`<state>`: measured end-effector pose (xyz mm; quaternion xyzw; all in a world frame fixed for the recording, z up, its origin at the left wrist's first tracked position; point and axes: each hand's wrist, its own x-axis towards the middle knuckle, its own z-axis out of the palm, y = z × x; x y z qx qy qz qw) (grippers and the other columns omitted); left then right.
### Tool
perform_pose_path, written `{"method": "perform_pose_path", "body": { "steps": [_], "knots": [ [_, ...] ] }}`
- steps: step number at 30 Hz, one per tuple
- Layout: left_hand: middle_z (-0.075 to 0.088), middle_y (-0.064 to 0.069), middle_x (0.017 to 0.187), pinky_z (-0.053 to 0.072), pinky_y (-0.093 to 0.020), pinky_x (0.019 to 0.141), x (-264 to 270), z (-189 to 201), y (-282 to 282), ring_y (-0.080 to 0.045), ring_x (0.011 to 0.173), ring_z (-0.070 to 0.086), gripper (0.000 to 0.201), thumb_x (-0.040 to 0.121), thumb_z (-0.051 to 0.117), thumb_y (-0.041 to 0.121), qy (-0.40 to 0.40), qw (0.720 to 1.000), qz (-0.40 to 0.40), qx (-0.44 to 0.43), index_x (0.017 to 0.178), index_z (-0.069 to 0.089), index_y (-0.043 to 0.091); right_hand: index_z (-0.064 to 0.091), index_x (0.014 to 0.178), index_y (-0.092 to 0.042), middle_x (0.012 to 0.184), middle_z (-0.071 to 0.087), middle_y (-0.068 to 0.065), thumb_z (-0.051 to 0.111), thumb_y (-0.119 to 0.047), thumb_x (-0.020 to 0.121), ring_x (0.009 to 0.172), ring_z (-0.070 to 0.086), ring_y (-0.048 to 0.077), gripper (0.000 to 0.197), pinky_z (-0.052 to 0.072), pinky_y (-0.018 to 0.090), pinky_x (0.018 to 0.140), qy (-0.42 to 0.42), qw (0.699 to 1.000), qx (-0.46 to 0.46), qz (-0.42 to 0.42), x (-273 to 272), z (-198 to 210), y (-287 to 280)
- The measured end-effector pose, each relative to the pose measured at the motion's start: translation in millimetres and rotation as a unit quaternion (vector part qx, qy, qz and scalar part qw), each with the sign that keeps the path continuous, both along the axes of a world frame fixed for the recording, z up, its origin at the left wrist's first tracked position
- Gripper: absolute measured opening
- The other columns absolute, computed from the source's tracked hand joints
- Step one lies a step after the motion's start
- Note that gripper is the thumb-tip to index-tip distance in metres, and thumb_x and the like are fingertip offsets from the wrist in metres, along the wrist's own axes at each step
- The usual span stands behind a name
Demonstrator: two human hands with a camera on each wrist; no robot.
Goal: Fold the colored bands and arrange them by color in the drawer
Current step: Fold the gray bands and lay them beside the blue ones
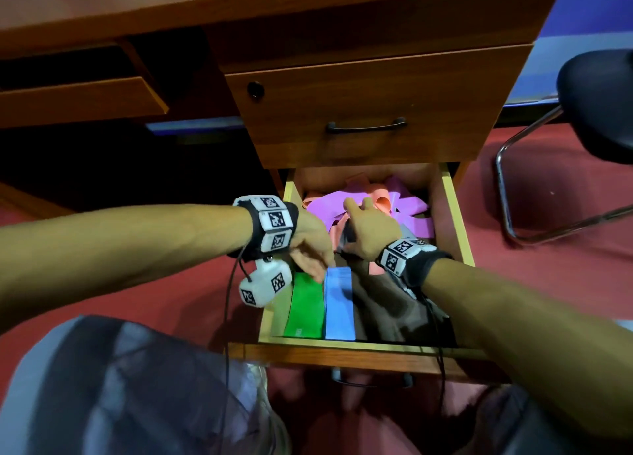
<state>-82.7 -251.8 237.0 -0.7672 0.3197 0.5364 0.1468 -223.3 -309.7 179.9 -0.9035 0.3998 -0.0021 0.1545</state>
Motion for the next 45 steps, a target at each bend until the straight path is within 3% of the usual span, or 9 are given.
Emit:
{"method": "perform_pose_path", "body": {
  "steps": [2,6,11,15,18,24,32,39,45],
  "knots": [
    [0.07,-0.012,0.069,0.055,-0.021,0.045,-4.8,7.9,-2.6,-0.014,0.052,0.067,0.026,0.103,0.057,0.016,0.02,0.999,0.024,-0.04,0.086,0.063,-0.002,0.037,0.142,-0.019,0.13,0.046,0.016,0.077,-0.042,0.072,0.117,0.053,0.038,0.084,0.045,0.044,0.089,0.038,0.998,0.026,0.03,-3.6,-4.3,2.7],
    [0.07,-0.022,0.079,0.058,-0.03,0.05,-1.5,28.7,1.4,-0.026,0.055,0.066,0.019,0.099,0.061,0.007,-0.005,0.982,0.032,-0.187,0.091,0.064,-0.011,0.054,0.128,-0.017,0.14,0.041,0.016,0.061,-0.024,0.087,0.111,0.06,0.037,0.042,0.042,0.036,0.073,0.089,0.994,0.005,0.063,-4.2,-13.9,10.1],
    [0.072,-0.017,0.076,0.059,-0.031,0.047,-0.7,49.2,23.3,-0.031,0.063,0.069,0.017,0.099,0.06,0.007,0.006,0.947,0.061,-0.315,0.088,0.066,-0.005,0.061,0.093,-0.018,0.107,0.058,0.009,0.061,-0.031,0.088,0.097,0.057,0.031,0.014,0.045,0.034,0.071,-0.017,1.0,0.007,0.0,-5.6,11.5,-6.6],
    [0.074,-0.017,0.082,0.059,-0.033,0.052,-4.8,62.2,45.0,-0.021,0.054,0.071,0.017,0.099,0.059,0.007,0.028,0.919,0.114,-0.377,0.084,0.065,0.001,0.054,0.066,-0.022,0.085,0.049,0.004,0.067,-0.032,0.089,0.084,0.056,0.031,0.028,0.036,0.029,0.065,-0.059,0.998,0.033,-0.02,-16.3,28.9,-12.5],
    [0.077,-0.014,0.08,0.062,-0.043,0.063,-9.3,70.3,53.9,-0.024,0.059,0.073,0.015,0.095,0.058,0.006,-0.027,0.896,0.101,-0.432,0.083,0.066,0.003,0.075,0.079,-0.017,0.086,0.07,0.006,0.069,-0.032,0.09,0.083,0.066,0.025,0.019,0.045,0.028,0.068,-0.117,0.992,0.05,0.005,-27.0,42.4,-15.0],
    [0.073,0.001,0.079,0.053,-0.025,0.068,-15.6,75.2,44.2,-0.016,0.078,0.07,0.006,0.089,0.069,0.02,-0.101,0.859,0.019,-0.502,0.093,0.071,0.016,0.079,0.101,-0.012,0.09,0.072,-0.007,0.07,-0.021,0.092,0.074,0.06,-0.012,0.016,0.044,0.012,0.071,-0.351,0.932,0.089,-0.001,-41.5,90.9,-13.9],
    [0.054,-0.002,0.13,0.054,-0.037,0.09,-29.0,67.8,30.2,-0.019,0.098,0.063,0.089,0.074,0.089,0.031,-0.048,0.825,-0.03,-0.562,0.147,0.038,0.022,0.077,0.104,-0.004,0.081,0.069,-0.009,0.066,-0.015,0.095,0.059,0.058,-0.011,0.018,0.045,0.011,0.057,-0.452,0.875,0.166,-0.055,-64.2,129.9,2.4],
    [0.071,0.0,0.09,0.057,-0.045,0.074,-43.2,72.4,29.4,-0.022,0.078,0.065,0.023,0.089,0.059,0.015,-0.104,0.768,-0.123,-0.62,0.108,0.067,0.025,0.079,0.095,-0.004,0.08,0.067,-0.007,0.063,-0.024,0.098,0.08,0.065,0.013,0.025,0.056,0.029,0.067,-0.412,0.899,0.132,-0.067,-78.4,129.4,11.9],
    [0.069,-0.004,0.088,0.054,-0.038,0.073,-47.6,78.5,30.2,-0.024,0.083,0.063,0.01,0.095,0.054,0.022,-0.09,0.764,-0.035,-0.638,0.093,0.063,0.018,0.073,0.088,-0.003,0.057,0.053,-0.004,0.059,-0.038,0.098,0.057,0.048,0.012,0.04,0.039,0.025,0.052,-0.415,0.87,0.237,-0.118,-82.8,126.1,8.7]
  ]
}}
